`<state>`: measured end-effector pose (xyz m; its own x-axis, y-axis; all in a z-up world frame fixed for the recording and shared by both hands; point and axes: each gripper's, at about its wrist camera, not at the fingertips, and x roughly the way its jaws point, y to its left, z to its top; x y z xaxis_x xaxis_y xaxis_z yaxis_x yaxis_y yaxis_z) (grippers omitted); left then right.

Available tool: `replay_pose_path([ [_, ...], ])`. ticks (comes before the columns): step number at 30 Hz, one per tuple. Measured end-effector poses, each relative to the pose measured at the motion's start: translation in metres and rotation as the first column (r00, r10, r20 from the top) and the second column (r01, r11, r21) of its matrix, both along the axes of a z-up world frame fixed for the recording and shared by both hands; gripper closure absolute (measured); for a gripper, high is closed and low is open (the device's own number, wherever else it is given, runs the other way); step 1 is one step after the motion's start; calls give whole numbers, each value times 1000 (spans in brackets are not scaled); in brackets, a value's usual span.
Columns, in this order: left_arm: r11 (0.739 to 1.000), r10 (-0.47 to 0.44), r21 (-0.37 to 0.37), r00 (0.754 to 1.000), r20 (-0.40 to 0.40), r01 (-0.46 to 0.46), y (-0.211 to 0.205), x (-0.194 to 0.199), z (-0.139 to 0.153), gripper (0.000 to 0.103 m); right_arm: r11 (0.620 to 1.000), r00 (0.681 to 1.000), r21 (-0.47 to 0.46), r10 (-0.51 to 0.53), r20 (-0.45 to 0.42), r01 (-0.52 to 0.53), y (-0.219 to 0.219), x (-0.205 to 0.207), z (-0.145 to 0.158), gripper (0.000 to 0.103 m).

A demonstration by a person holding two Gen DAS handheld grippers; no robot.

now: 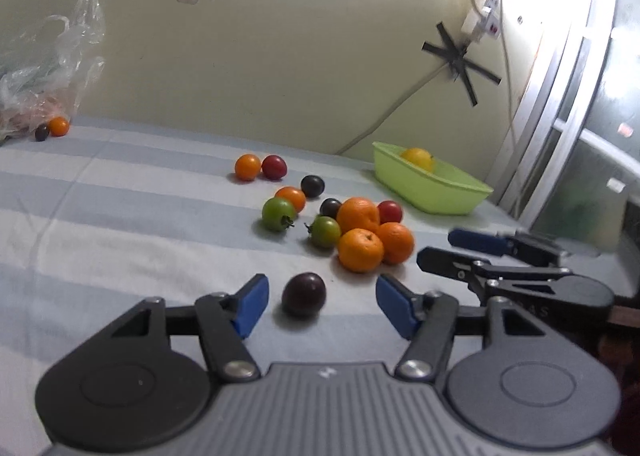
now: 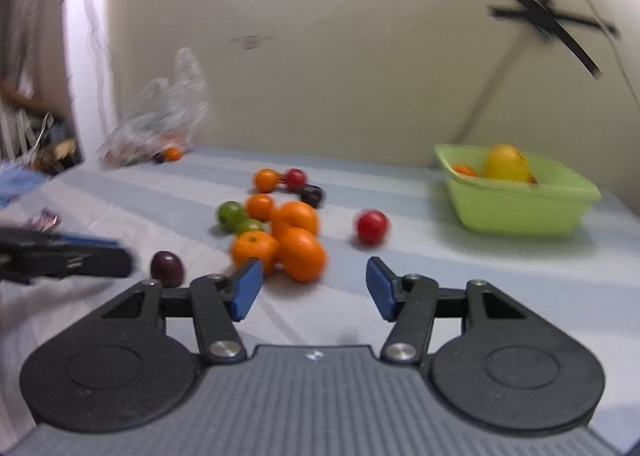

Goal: Organize fruits
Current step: 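Grasp a dark plum with the left gripper while the right gripper grasps a tangerine, then carry the plum and tangerine into the green bowl and open both grippers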

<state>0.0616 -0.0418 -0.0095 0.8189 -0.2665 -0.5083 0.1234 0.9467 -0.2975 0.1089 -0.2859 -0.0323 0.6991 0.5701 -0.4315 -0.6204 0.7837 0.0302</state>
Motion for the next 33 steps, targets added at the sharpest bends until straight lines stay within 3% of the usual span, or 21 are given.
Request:
replay_pose_path([
  [2,1000,-7,5,1000,-15,7,-1,7,-3,43,998,999,-40,40,34,-38,12,0,1,52],
  [5,1000,-6,30,999,-38,7,-4,12,-7,43,995,997,-83,58,58,-53,24,6,0,52],
  [11,997,-12,82,999,-53,16,-9,17,-14,44,995,999,-95,33,5,-32,18,25,-6,52],
  [15,994,-3,109,999,-47,8,-12,20,-14,62,992,996,-109,46,-77,-55,16,36,-11,57],
  [17,993,9,119,999,-45,-3,-12,22,-14,74,991,990,-110,67,-124,-80,18,42,-14,71],
  [23,997,-3,76,999,-54,7,-15,21,-9,74,996,992,-69,49,-118,-57,5,37,-9,73],
  [26,996,-23,91,1000,-21,25,-26,19,2,74,999,992,-15,33,-118,-35,-14,38,-1,73],
  [33,993,-106,41,994,-5,106,-54,64,33,74,987,988,77,-134,-72,140,-69,74,16,73],
])
